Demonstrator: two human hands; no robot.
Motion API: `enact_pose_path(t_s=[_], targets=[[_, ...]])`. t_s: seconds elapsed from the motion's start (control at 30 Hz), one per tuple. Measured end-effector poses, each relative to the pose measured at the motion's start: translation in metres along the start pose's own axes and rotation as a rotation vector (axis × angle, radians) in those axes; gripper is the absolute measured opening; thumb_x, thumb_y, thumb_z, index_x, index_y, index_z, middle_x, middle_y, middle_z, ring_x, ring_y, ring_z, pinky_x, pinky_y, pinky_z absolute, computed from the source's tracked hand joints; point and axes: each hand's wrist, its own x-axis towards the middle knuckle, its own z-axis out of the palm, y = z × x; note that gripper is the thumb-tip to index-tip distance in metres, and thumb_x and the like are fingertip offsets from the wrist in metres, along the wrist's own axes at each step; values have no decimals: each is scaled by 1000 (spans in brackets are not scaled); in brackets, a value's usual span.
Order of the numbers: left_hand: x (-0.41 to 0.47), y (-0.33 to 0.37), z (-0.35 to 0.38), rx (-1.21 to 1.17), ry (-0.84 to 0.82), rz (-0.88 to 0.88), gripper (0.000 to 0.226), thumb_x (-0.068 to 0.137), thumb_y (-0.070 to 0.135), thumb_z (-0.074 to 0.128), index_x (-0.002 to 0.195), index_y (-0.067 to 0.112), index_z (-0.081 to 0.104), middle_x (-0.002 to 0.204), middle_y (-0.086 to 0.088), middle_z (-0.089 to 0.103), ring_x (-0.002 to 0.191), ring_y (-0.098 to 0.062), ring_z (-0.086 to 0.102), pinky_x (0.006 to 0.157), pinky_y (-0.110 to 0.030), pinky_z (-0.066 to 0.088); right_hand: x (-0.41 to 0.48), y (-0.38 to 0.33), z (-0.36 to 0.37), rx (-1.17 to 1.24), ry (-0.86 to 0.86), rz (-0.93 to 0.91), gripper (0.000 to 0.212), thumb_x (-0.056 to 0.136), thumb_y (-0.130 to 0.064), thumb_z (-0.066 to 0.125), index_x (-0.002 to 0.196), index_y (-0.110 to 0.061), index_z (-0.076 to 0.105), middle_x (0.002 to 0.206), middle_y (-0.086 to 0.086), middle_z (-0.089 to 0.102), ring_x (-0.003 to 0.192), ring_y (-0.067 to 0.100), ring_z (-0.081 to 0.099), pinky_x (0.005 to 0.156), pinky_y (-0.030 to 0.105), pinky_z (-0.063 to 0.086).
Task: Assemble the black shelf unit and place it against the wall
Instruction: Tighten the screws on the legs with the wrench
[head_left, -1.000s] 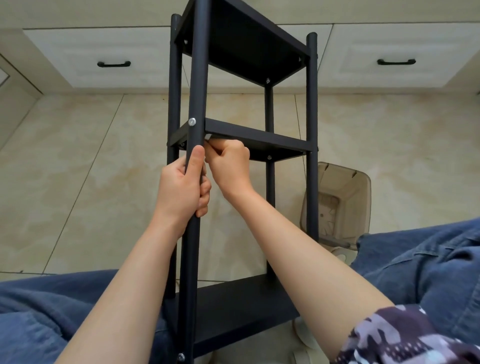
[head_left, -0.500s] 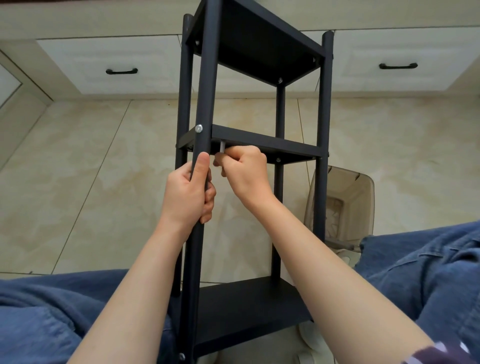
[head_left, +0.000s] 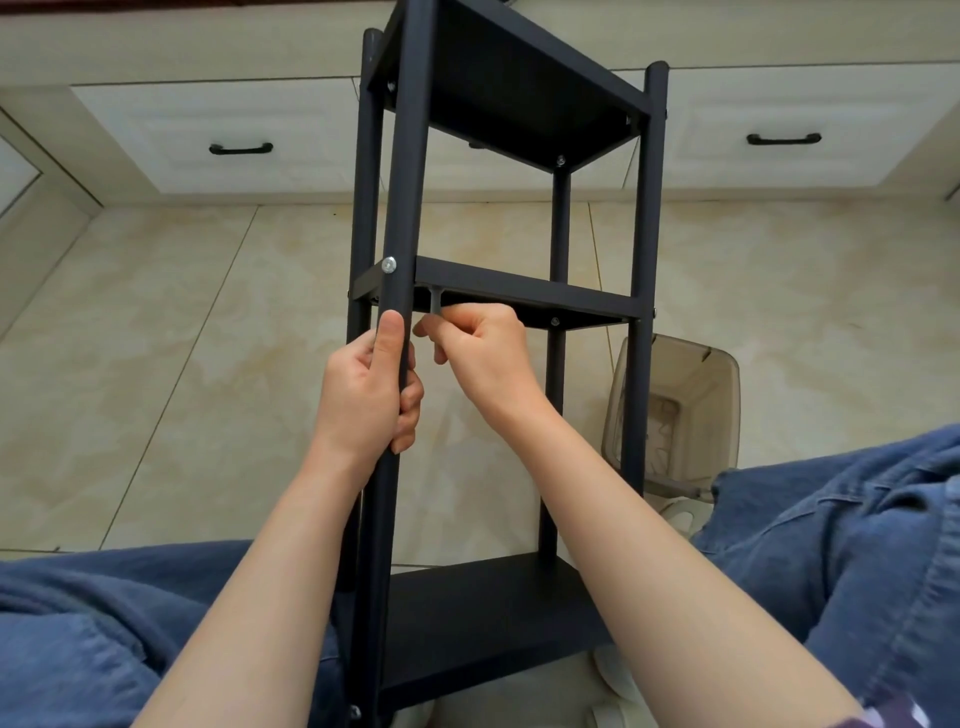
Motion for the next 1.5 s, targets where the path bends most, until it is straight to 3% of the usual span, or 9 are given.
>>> enact_pose_path(t_s=[0.17, 0.33, 0.53, 0.67, 0.83, 0.97, 1.03, 1.13, 1.5], targets=[[1, -1, -1, 0, 0, -6, 58, 86, 70, 47, 77, 12, 49, 48, 0, 39, 31, -13, 30, 35, -18, 28, 3, -4, 0, 23, -10, -15, 37, 93, -14, 62, 56, -17, 62, 58, 11, 53, 53, 9, 46, 63, 31, 43], [1, -1, -2, -4, 8, -2, 60, 85, 71, 48, 77, 11, 49, 48, -1, 40, 31, -14, 30, 35, -18, 28, 3, 0, 2, 29, 7, -28, 33, 94, -17, 62, 68, 3, 67, 64, 17, 62, 57, 12, 48, 64, 33, 45], [0, 0, -1, 10, 3, 8, 64, 89, 66, 47, 81, 3, 49, 48, -1, 40, 32, -13, 31, 34, -20, 27, 9, 9, 12, -35, 46, -92, 31, 95, -18, 63, 66, -10, 71, 58, -11, 64, 55, 7, 56, 64, 26, 45], [-1, 1, 0, 19, -2, 17, 58, 89, 65, 47, 78, 9, 48, 47, -2, 39, 31, -14, 30, 34, -19, 27, 16, 12, 23, 16, 100, -121, 48, 93, -11, 63, 50, -29, 51, 44, -19, 50, 48, 6, 47, 56, 19, 38], [-2, 2, 2, 9, -19, 21, 55, 90, 63, 46, 77, 9, 48, 47, -2, 39, 31, -15, 30, 34, -19, 27, 20, 17, 30, 72, 155, -177, 33, 94, -10, 64, 61, -9, 64, 53, -7, 52, 52, 8, 42, 60, 26, 38], [-3, 2, 3, 15, -27, 35, 56, 90, 64, 47, 77, 9, 49, 47, -1, 40, 31, -14, 31, 33, -19, 28, 17, 17, 26, 79, 172, -173, 29, 94, -10, 63, 66, -8, 67, 56, -20, 53, 54, -2, 53, 60, 14, 39], [-4, 2, 3, 19, -31, 41, 55, 90, 64, 47, 76, 11, 50, 47, -1, 41, 31, -14, 31, 33, -19, 28, 14, 17, 23, 61, 165, -159, 31, 95, -10, 62, 64, -6, 64, 56, -13, 58, 56, -1, 56, 61, 15, 41], [-5, 2, 3, 20, -36, 46, 55, 90, 65, 47, 73, 13, 50, 47, -1, 41, 31, -14, 31, 33, -20, 28, 9, 16, 18, 56, 143, -125, 34, 94, -13, 62, 65, 4, 61, 60, 15, 59, 62, 29, 55, 64, 41, 46], [-7, 4, 5, 17, -34, 30, 53, 89, 67, 48, 71, 17, 52, 48, -1, 40, 31, -15, 30, 34, -20, 28, -3, 5, 0, 90, 128, 2, 24, 86, -9, 64, 67, 6, 66, 70, 25, 61, 75, 37, 56, 69, 41, 46]])
